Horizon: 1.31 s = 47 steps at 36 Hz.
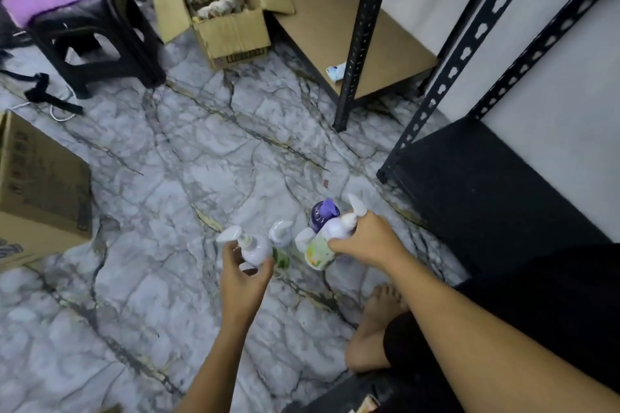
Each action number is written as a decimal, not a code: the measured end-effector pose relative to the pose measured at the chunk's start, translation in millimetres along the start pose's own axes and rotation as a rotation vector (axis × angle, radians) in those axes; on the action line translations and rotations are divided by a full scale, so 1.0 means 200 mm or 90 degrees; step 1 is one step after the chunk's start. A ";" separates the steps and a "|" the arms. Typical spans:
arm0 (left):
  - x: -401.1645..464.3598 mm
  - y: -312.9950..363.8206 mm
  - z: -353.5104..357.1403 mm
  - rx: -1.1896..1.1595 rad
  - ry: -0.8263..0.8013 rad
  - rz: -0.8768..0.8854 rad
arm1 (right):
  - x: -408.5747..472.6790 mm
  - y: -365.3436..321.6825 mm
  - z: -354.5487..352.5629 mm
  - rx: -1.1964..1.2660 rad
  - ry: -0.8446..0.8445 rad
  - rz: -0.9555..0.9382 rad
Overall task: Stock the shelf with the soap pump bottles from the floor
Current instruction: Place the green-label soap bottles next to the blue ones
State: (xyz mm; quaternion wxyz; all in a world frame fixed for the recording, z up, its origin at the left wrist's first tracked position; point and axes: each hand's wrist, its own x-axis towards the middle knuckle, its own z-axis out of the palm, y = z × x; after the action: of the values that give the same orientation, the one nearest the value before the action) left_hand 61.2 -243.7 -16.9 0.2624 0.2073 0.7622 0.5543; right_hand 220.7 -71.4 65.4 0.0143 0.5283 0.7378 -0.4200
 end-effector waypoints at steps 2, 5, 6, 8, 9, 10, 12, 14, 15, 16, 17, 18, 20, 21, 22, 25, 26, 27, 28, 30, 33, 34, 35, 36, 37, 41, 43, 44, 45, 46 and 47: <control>0.01 0.07 0.00 -0.002 -0.003 0.020 | -0.04 -0.06 -0.09 -0.004 0.027 -0.006; 0.03 0.19 0.01 -0.002 -0.019 0.079 | -0.10 -0.13 -0.24 0.012 0.071 -0.041; 0.03 0.25 0.01 -0.003 -0.024 0.098 | -0.13 -0.16 -0.30 0.017 0.089 -0.055; 0.03 0.38 0.03 -0.010 -0.038 0.139 | -0.20 -0.20 -0.43 0.030 0.129 -0.073; 0.03 0.45 0.05 -0.018 -0.046 0.159 | -0.23 -0.22 -0.49 0.036 0.148 -0.084; 0.04 0.52 0.06 -0.026 -0.055 0.176 | -0.27 -0.24 -0.55 0.041 0.166 -0.098; 0.04 0.66 0.10 -0.048 -0.082 0.206 | -0.35 -0.28 -0.68 0.050 0.200 -0.125; 0.04 0.80 0.14 -0.066 -0.111 0.247 | -0.42 -0.30 -0.81 0.068 0.229 -0.145; 0.04 0.86 0.17 -0.071 -0.123 0.266 | -0.45 -0.30 -0.87 0.079 0.245 -0.154; 0.04 0.93 0.19 -0.078 -0.133 0.279 | -0.48 -0.31 -0.94 0.086 0.264 -0.162; 0.03 1.00 0.22 -0.085 -0.141 0.292 | -0.51 -0.32 -1.00 0.093 0.287 -0.170; 0.03 1.07 0.25 -0.092 -0.146 0.306 | -0.54 -0.33 -1.07 0.097 0.310 -0.178; 0.02 1.21 0.32 -0.108 -0.157 0.342 | -0.61 -0.35 -1.20 0.106 0.354 -0.195; 0.01 1.29 0.36 -0.117 -0.164 0.359 | -0.65 -0.36 -1.26 0.108 0.379 -0.202; 0.00 1.36 0.39 -0.125 -0.172 0.378 | -0.69 -0.37 -1.33 0.111 0.406 -0.210; -0.05 1.58 0.49 -0.135 -0.196 0.435 | -0.81 -0.39 -1.51 0.122 0.482 -0.228; -0.07 1.65 0.52 -0.140 -0.206 0.452 | -0.85 -0.39 -1.57 0.121 0.505 -0.232; -0.09 1.73 0.56 -0.148 -0.215 0.469 | -0.89 -0.39 -1.64 0.116 0.528 -0.232; -0.11 1.81 0.59 -0.157 -0.223 0.483 | -0.94 -0.39 -1.70 0.113 0.549 -0.233; -0.16 1.96 0.65 -0.179 -0.244 0.507 | -1.02 -0.39 -1.82 0.115 0.589 -0.239; -0.22 2.18 0.74 -0.199 -0.261 0.548 | -1.14 -0.38 -1.99 0.106 0.645 -0.243; -0.24 2.25 0.77 -0.206 -0.265 0.557 | -1.17 -0.38 -2.05 0.106 0.660 -0.241; -0.27 2.31 0.80 -0.215 -0.271 0.564 | -1.20 -0.37 -2.10 0.112 0.672 -0.241; -0.29 2.37 0.83 -0.226 -0.278 0.568 | -1.23 -0.36 -2.15 0.119 0.683 -0.242; -0.31 2.43 0.86 -0.236 -0.289 0.573 | -1.26 -0.35 -2.19 0.125 0.696 -0.239; -0.39 2.64 0.97 -0.257 -0.331 0.603 | -1.38 -0.28 -2.36 0.111 0.763 -0.218; -0.43 2.73 1.04 -0.257 -0.355 0.611 | -1.43 -0.23 -2.44 0.116 0.788 -0.203; -0.45 2.77 1.08 -0.258 -0.371 0.616 | -1.46 -0.20 -2.47 0.119 0.797 -0.194; -0.48 2.81 1.11 -0.258 -0.387 0.623 | -1.48 -0.17 -2.51 0.119 0.806 -0.181; -0.51 2.84 1.15 -0.257 -0.398 0.631 | -1.51 -0.13 -2.54 0.117 0.815 -0.168; -0.55 2.88 1.19 -0.255 -0.408 0.637 | -1.54 -0.10 -2.58 0.113 0.825 -0.154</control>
State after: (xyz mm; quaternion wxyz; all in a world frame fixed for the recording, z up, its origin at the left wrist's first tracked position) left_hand 310.7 37.2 492.4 0.2205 0.6416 0.3374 0.6526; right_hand 558.8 17.9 553.8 -0.5229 0.5868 0.6137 -0.0747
